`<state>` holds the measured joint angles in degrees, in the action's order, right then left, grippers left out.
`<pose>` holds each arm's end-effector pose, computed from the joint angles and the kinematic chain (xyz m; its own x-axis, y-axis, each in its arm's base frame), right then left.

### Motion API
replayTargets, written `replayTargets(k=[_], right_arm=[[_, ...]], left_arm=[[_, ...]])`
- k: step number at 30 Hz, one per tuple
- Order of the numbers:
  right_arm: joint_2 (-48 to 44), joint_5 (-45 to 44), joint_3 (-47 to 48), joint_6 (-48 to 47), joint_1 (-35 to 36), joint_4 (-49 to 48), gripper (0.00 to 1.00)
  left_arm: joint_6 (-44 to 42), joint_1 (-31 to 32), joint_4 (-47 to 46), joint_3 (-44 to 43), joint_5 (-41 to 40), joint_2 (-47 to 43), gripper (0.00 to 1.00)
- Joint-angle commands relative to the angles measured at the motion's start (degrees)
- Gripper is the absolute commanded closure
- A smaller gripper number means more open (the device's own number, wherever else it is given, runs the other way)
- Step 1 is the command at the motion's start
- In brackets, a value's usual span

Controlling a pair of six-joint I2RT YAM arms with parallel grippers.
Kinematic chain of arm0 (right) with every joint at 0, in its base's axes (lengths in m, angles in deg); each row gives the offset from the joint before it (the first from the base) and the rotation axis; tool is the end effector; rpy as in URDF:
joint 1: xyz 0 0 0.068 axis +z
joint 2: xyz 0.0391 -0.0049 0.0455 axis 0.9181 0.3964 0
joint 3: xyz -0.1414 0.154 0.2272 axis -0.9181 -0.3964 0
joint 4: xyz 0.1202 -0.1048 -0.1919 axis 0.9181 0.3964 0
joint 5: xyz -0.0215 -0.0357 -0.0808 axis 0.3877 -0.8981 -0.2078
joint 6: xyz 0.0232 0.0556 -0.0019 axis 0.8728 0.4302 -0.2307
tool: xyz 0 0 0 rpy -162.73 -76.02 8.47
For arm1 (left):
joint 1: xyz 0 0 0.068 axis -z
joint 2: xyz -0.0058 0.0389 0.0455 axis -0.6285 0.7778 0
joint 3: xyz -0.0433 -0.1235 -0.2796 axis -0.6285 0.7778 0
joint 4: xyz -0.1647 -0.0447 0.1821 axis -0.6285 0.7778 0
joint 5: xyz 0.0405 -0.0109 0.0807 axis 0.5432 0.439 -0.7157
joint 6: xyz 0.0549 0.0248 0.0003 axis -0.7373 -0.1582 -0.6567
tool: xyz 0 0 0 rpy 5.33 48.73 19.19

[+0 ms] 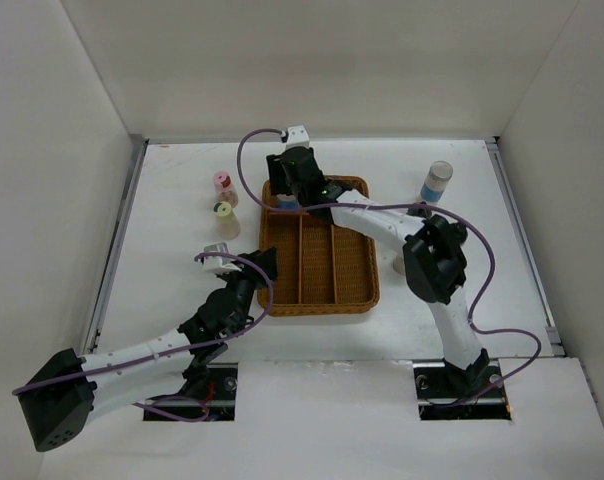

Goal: Organize the condiment bottles

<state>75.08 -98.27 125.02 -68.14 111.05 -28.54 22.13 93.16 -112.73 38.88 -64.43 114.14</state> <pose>0.3931 0.3618 0.3033 -0.3732 -0.0566 -0.9260 -0.3253 0.9427 0.0735 0.1058 -0.0935 0.2454 -0.0659 -0.6224 -0.7799 0.1612 0.7647 -0.6239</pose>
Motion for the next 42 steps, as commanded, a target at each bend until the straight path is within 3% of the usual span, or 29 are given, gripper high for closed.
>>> replayTargets(k=[1, 8, 13, 16, 20, 22, 24, 27, 28, 33, 42], right_arm=[[-3.50, 0.47, -1.64, 2.06, 1.17, -3.19, 0.28], [-10.44, -0.32, -4.10, 2.24, 1.43, -3.98, 0.13], [-20.10, -0.50, -11.12, 1.53, -1.46, -5.73, 0.09], [-27.30, -1.99, -18.23, 1.97, -6.20, -5.91, 0.15], [-35.75, -7.25, -27.38, 1.36, -15.07, -5.13, 0.37], [-37.43, -10.59, -30.28, 0.92, -20.25, -3.64, 0.38], [-37.61, -12.53, -31.52, -0.04, -24.13, -1.27, 0.34], [-35.60, -14.39, -31.97, -0.84, -29.66, 1.73, 0.12], [-34.63, -14.04, -31.88, -0.49, -31.16, 2.17, 0.09], [-30.67, -7.98, -31.62, 0.57, -35.04, 1.82, 0.03], [-25.22, -2.08, -29.33, 1.36, -39.26, -0.11, 0.05]], left_arm=[[0.64, -0.38, -1.83, 0.36, 0.68, -0.23, 0.56], [0.64, -0.30, -1.83, 0.36, 0.76, -0.31, 0.56], [0.64, -0.30, -1.83, 0.45, 0.76, -0.32, 0.55], [0.46, -0.03, -1.83, 0.27, 1.11, -0.32, 0.55], [-0.32, 0.23, -1.83, -0.34, 1.47, 0.38, 0.54], [-0.41, 0.49, -1.83, -0.61, 1.90, 1.00, 0.53], [-0.41, 0.58, -1.83, -0.87, 2.87, 1.44, 0.52], [-0.15, 0.32, -1.83, -1.31, 3.40, 2.84, 0.52], [-0.15, 0.32, -1.83, -1.48, 3.49, 3.46, 0.52], [0.02, 0.14, -1.83, -1.75, 4.28, 4.08, 0.51], [-0.15, -0.12, -2.01, -2.01, 4.19, 5.31, 0.51]])
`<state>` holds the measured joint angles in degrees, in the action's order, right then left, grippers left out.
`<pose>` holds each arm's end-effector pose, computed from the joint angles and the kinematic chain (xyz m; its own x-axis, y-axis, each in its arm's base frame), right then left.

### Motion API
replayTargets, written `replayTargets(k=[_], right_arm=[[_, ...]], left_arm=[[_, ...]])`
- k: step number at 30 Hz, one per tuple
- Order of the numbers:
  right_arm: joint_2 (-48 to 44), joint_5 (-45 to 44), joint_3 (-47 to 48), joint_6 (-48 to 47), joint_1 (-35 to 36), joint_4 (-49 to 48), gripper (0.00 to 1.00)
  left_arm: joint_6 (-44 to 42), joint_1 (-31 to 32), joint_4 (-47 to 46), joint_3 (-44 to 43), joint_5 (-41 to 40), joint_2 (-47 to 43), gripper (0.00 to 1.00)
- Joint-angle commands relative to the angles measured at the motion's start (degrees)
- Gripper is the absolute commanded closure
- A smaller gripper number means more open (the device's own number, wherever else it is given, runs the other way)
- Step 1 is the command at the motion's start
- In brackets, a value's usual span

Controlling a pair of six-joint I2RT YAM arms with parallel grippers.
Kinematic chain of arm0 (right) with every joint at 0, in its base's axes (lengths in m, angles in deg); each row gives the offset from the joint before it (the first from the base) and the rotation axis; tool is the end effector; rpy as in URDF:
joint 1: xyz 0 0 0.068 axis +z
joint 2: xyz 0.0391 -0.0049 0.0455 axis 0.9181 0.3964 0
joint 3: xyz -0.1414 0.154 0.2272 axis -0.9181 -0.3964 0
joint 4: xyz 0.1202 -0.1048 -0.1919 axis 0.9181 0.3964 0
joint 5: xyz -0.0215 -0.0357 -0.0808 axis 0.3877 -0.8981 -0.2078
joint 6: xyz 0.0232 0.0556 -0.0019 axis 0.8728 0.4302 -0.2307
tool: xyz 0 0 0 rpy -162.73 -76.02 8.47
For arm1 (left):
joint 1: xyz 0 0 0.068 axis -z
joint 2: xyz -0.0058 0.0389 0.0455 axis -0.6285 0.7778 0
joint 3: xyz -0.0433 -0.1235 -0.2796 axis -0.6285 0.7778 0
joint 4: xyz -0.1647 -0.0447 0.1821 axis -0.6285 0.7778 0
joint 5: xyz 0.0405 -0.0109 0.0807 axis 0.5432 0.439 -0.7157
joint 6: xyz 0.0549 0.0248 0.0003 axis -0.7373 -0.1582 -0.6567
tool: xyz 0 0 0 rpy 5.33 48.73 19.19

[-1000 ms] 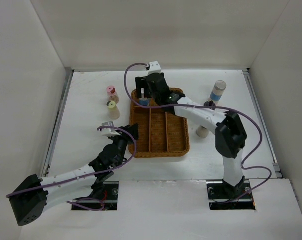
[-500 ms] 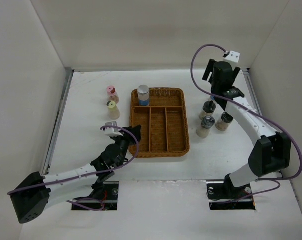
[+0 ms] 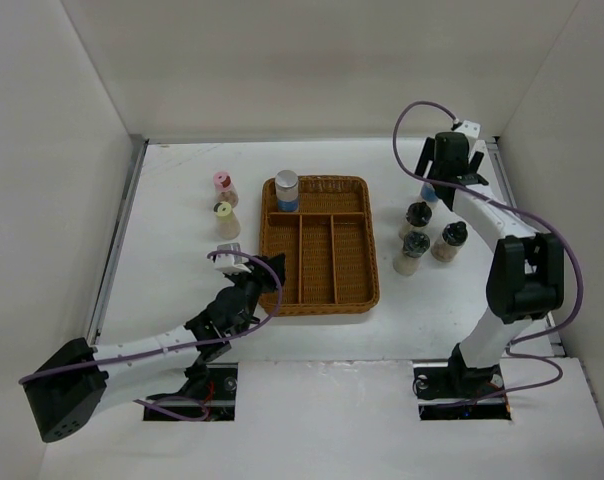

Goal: Organize the condiment bottles

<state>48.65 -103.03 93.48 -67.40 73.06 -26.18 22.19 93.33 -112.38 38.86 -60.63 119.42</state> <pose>0.3948 0.0243 0.3185 -0.4246 0.1775 -0.8878 0.4016 0.9158 -0.0090 0.1117 -0.1062 0.2335 -0.1516 -0.5513 -0.8204 0.1819 0.8003 -0.5714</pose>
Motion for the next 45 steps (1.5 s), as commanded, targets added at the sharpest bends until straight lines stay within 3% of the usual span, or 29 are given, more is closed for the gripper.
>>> replayTargets(k=[1, 6, 14, 16, 23, 29, 37, 45], right_arm=[[1.82, 3.20, 2.47, 0.88, -1.80, -2.56, 0.06], [4.11, 5.76, 3.53, 1.41, -2.50, -2.65, 0.11], [3.32, 5.41, 3.36, -0.61, -2.68, -8.53, 0.46], [1.92, 5.14, 2.74, -0.79, -2.68, -10.73, 0.50], [-6.43, 0.23, 1.33, -5.18, 0.04, -14.69, 0.52], [-9.78, 0.22, 3.35, -6.94, 8.82, -14.69, 0.51], [-3.81, 2.07, 8.44, -5.89, 20.77, -14.95, 0.51], [5.42, 2.59, 12.84, -5.36, 25.44, -14.34, 0.52]], left_arm=[[-0.30, -0.30, -2.44, -1.99, 0.39, 0.28, 0.51], [-0.22, -0.38, -2.71, -1.99, 0.39, 0.98, 0.50], [-0.39, -0.38, -2.71, -2.08, 0.30, 1.42, 0.50], [-0.39, -0.47, -2.80, -2.08, 0.21, 1.51, 0.50], [-0.30, -0.47, -2.80, -2.08, 0.30, 1.60, 0.50], [-0.04, -0.47, -2.80, -2.17, 0.48, 1.69, 0.50], [0.05, -0.38, -2.44, -2.17, 0.56, 0.90, 0.50], [-0.13, -0.38, -2.27, -2.08, 0.48, 0.45, 0.50]])
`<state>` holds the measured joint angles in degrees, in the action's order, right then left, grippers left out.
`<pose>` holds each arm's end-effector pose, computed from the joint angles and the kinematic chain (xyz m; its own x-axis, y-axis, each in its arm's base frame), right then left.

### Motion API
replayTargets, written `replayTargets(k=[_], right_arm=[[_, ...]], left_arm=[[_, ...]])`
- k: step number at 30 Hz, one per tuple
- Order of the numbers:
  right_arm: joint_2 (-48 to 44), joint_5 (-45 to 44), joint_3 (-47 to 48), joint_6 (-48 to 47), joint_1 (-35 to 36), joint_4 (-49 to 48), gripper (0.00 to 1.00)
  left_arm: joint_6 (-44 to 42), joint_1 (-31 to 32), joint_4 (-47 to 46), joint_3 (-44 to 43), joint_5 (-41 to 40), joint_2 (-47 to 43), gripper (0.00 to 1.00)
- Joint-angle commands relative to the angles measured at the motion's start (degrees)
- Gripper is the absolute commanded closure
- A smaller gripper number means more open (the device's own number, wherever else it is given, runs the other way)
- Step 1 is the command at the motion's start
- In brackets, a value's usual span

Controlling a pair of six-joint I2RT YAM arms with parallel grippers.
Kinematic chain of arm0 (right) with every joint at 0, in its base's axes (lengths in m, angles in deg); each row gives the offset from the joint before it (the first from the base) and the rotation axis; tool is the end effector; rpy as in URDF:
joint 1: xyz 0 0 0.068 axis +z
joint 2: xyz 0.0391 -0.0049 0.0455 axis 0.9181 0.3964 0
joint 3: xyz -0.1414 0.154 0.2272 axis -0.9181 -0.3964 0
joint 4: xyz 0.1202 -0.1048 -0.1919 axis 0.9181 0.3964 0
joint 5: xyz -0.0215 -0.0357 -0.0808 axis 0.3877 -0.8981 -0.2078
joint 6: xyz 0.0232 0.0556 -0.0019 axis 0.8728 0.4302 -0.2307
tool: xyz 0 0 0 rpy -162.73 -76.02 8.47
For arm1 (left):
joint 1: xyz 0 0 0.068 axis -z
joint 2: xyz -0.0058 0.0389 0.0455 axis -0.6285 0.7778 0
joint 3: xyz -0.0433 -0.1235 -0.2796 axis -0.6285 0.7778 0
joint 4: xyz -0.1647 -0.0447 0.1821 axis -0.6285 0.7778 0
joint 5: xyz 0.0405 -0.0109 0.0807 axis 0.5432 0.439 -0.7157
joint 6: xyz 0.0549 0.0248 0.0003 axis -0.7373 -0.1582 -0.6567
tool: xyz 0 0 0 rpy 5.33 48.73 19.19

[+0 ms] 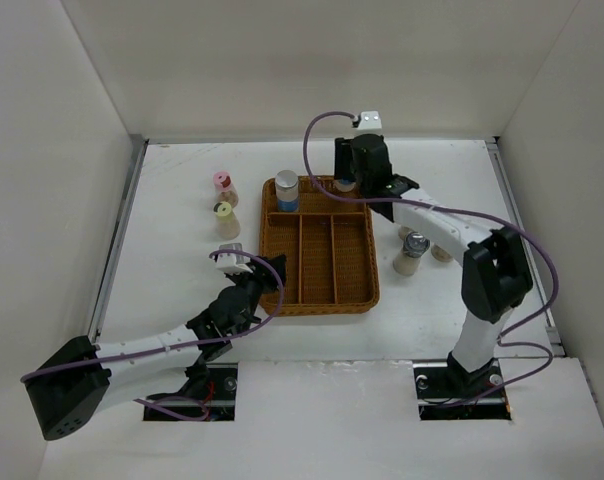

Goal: Organize the condiment bottles

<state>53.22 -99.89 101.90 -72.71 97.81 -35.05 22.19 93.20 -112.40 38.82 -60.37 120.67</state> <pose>0.3788 0.2083 0.3530 -0.2887 -0.0035 -0.9574 -0.1053 0.9940 0.0282 0.1134 -0.1083 0.2308 -0.1630 -0.5371 -0.8276 0.1768 0.8093 -0.5601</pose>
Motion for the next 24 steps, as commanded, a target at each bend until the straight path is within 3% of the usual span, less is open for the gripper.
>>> replayTargets(k=[1, 19, 22, 24], right_arm=[[1.47, -0.55, 4.69, -0.05, 0.79, -5.46, 0.52], [5.25, -0.47, -1.46, 4.61, 1.05, -5.73, 0.49], [5.52, -0.47, -1.72, 4.43, 1.05, -5.47, 0.45], [5.34, -0.47, -1.81, 4.69, 0.88, -5.64, 0.35]], left_arm=[[-0.13, -0.25, -2.25, -2.04, 0.21, -0.70, 0.50], [0.14, -0.34, -2.42, -2.21, 0.30, 0.36, 0.50], [0.14, -0.34, -2.42, -2.39, 0.30, 0.79, 0.50], [0.14, -0.34, -2.42, -2.48, 0.30, 1.06, 0.50]])
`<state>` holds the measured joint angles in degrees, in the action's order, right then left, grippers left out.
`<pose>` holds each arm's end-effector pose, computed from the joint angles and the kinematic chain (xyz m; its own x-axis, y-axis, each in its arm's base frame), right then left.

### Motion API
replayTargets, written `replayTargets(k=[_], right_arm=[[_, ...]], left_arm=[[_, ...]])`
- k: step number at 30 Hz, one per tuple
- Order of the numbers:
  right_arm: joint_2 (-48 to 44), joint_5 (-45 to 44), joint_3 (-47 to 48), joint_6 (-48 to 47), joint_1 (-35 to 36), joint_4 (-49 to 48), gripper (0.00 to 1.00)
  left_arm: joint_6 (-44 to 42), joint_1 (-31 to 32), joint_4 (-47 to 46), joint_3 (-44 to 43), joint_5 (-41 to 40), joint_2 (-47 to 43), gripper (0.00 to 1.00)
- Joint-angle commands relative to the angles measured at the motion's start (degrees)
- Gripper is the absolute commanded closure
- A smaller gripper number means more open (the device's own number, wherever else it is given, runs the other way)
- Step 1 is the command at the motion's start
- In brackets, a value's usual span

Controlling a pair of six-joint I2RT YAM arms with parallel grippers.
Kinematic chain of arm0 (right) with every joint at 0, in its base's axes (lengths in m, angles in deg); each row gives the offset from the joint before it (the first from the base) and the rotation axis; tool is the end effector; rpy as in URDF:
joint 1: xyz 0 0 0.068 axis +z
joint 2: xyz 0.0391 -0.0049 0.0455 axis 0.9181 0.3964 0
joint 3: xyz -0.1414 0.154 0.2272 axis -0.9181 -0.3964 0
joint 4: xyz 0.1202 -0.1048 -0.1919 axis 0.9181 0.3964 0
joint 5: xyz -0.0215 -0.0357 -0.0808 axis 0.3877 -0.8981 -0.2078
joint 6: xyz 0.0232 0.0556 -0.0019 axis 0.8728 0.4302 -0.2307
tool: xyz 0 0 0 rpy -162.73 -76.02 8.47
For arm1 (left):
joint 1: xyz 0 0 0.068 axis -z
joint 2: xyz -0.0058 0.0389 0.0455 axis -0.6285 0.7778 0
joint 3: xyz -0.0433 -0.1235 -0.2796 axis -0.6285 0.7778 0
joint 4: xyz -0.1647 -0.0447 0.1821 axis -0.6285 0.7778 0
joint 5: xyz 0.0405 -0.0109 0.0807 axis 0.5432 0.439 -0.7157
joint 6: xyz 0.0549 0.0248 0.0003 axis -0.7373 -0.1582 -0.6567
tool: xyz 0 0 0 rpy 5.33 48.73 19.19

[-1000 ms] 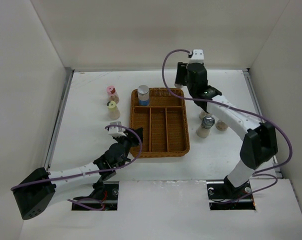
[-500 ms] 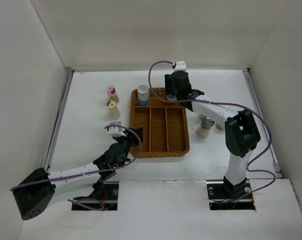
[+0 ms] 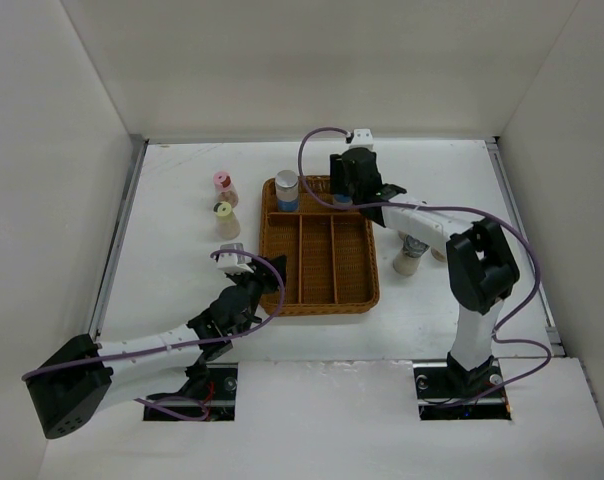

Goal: Organize the condiment bottles

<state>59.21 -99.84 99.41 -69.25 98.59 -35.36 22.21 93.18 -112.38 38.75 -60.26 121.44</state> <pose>0.3918 0.2234 0.2945 -0.4086 -0.0180 -0.9125 -0.0954 0.9952 0.0231 0.1144 -0.1097 0.2293 -0.1700 -0.5288 -0.8316 0.1738 0.8145 -0.5535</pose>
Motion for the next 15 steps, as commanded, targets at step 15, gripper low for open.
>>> replayTargets(k=[15], right_arm=[[-15.04, -1.12, -3.79, 0.19, 0.44, -5.07, 0.10]], left_arm=[[0.29, -0.32, -2.27, -2.23, 0.28, -0.24, 0.50]])
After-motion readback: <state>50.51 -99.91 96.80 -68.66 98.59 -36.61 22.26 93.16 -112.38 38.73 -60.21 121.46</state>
